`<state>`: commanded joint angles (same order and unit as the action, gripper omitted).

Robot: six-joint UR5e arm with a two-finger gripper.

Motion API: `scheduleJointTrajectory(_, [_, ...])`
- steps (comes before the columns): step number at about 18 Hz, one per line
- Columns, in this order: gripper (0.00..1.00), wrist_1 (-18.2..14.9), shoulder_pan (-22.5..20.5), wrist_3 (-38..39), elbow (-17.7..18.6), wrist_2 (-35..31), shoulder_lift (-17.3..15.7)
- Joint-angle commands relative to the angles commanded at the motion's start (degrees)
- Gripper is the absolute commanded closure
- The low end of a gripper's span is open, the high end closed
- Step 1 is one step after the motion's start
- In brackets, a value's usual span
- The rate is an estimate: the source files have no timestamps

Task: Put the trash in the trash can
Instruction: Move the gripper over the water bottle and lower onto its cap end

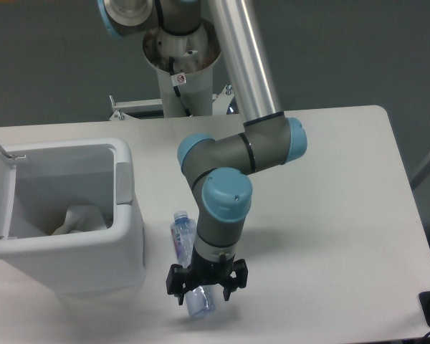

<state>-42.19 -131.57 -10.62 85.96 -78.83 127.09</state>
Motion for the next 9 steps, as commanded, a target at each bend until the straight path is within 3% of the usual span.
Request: scheduleJointTrajectory(9, [0.00,0.09,1.23,-0.37,0.26,-2.65,2.11])
